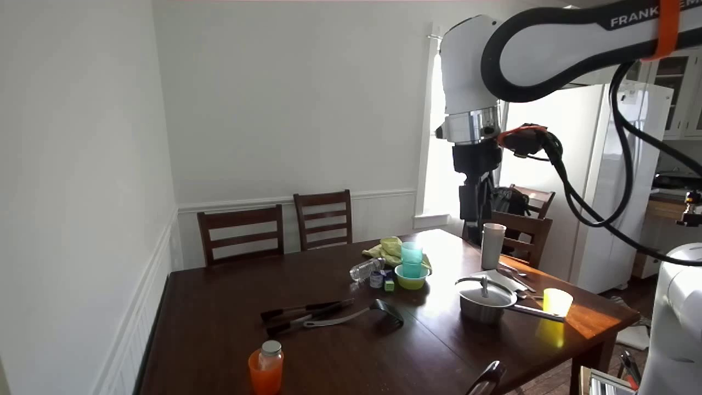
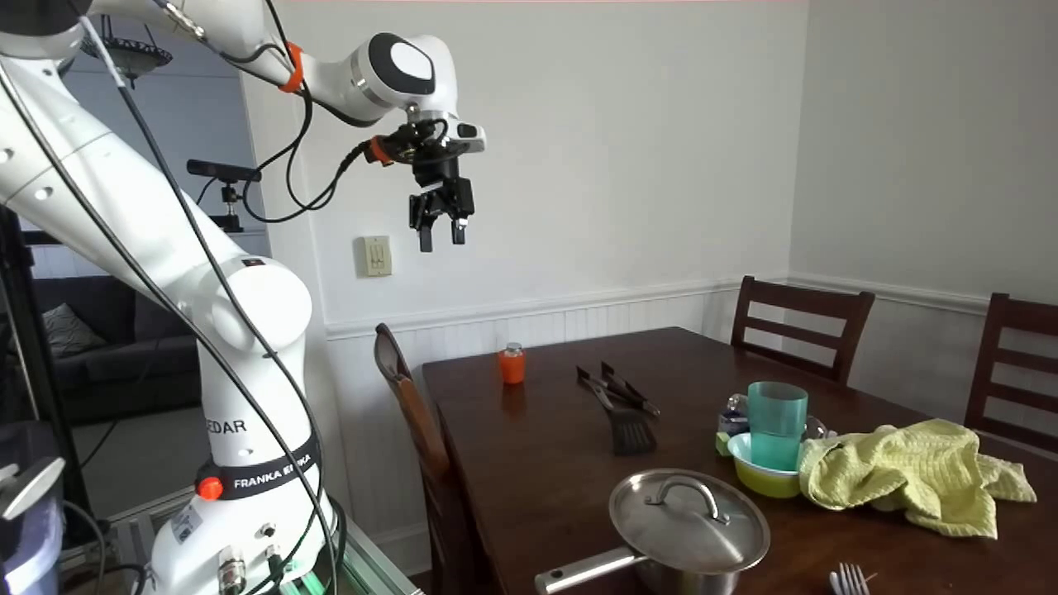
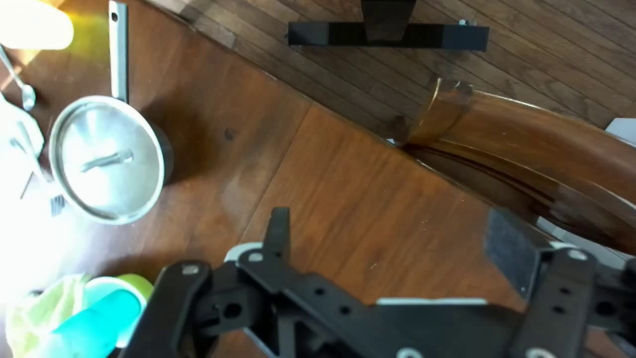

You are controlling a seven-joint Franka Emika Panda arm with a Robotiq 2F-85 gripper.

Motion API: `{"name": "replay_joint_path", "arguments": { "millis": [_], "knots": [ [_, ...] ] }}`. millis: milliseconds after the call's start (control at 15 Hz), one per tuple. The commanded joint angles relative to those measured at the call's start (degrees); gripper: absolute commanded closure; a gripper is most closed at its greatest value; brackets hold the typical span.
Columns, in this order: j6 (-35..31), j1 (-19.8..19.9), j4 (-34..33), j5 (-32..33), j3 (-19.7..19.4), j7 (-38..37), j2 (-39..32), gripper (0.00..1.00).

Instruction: Remove the lid from the pot and put it on the table to the left of the pot

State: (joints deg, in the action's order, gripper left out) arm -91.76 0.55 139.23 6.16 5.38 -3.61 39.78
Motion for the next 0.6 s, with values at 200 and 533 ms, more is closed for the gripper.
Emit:
{"name": "replay_joint_path", "arguments": {
  "millis": [200, 533],
  "knots": [
    [-4.0, 8.8, 6.8, 3.2, -9.3, -4.1, 0.6, 0.0],
    [-16.2, 16.1, 11.3, 3.1, -13.5, -9.7, -0.5, 0.0]
  ]
}}
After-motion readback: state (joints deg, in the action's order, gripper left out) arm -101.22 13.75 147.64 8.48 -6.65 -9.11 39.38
